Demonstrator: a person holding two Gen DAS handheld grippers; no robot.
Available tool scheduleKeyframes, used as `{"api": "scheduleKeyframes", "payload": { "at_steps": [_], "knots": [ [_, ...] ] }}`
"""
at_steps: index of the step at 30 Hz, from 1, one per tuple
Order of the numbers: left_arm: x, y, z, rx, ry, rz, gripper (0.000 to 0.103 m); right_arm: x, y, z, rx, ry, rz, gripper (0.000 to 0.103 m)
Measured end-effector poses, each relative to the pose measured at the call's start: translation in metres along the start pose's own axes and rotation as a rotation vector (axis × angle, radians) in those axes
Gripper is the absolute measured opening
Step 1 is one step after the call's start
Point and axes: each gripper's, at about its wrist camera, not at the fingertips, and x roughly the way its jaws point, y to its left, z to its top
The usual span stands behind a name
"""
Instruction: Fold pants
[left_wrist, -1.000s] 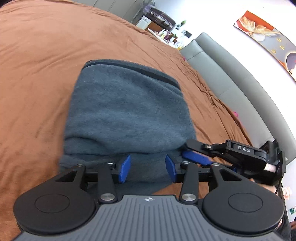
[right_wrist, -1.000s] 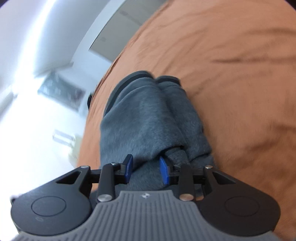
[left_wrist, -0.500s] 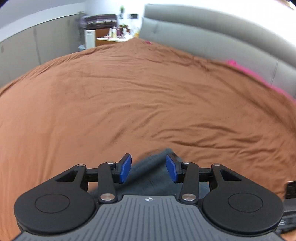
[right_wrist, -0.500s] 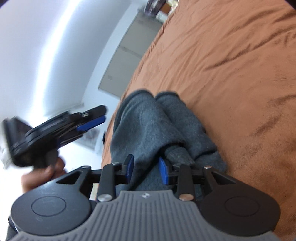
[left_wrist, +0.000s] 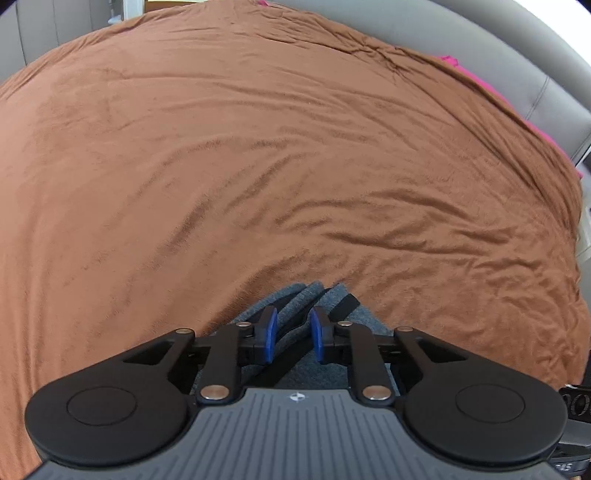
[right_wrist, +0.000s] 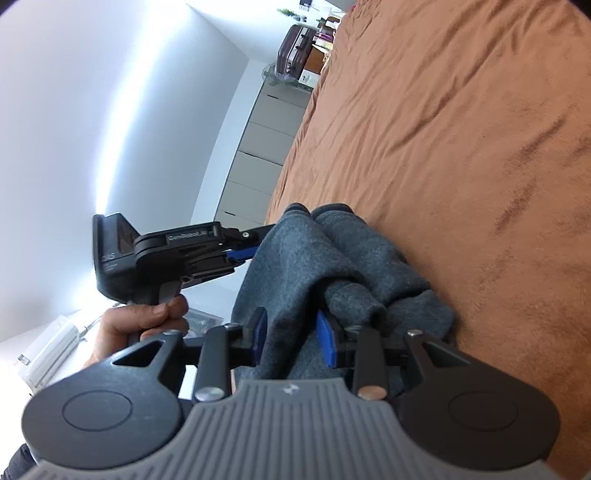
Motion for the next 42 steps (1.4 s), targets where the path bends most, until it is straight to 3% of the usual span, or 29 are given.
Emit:
{"api": "scheduleKeyframes", "payload": {
  "at_steps": [2,5,10,12,13,14,18,21,23,28,38,42],
  "knots": [
    [-0.005,-0.002,0.002,0.034,-0.023,-0.006,0.027,0.000,-0.001,-0.001,-0.007,-0.001,0.010,0.028],
    [-0.009,0.003,0.005,0.033,-0.021,-0.040,0.050,-0.001,0.002,-0.001,-0.026,0.003,0.010,0.028],
    [0.001,0.017,0.009,0.002,0.025,-0.117,0.053,0.005,-0.001,0.000,-0.028,0.004,0.015,0.028],
    [0.002,0.021,0.009,-0.016,0.031,-0.167,0.037,0.005,-0.002,0.001,-0.025,0.001,0.013,0.028],
    [0.002,0.022,0.009,-0.015,0.033,-0.206,0.007,0.005,-0.003,0.001,-0.022,0.001,0.012,0.028],
    [0.002,0.021,0.008,-0.008,0.038,-0.229,0.002,0.005,-0.004,0.001,-0.019,-0.003,0.011,0.028],
    [0.000,0.020,0.006,-0.017,0.030,-0.227,0.002,0.008,-0.005,-0.003,-0.007,-0.025,0.015,0.024],
    [-0.006,0.029,0.006,-0.081,-0.015,-0.226,0.001,0.011,-0.007,-0.003,0.019,-0.040,0.017,0.000],
    [-0.009,0.034,0.006,-0.110,-0.038,-0.214,0.001,0.011,-0.007,-0.004,0.021,-0.042,0.010,0.000],
    [-0.011,0.039,0.006,-0.155,-0.068,-0.199,0.001,-0.009,0.006,-0.006,-0.030,-0.072,0.108,0.000],
    [-0.004,0.042,0.003,-0.193,-0.046,-0.224,0.001,-0.010,-0.003,-0.009,-0.011,-0.015,0.047,0.000],
    [-0.007,0.042,0.006,-0.215,-0.090,-0.191,0.000,-0.015,0.000,-0.007,-0.020,-0.068,0.044,0.000]
  ]
}}
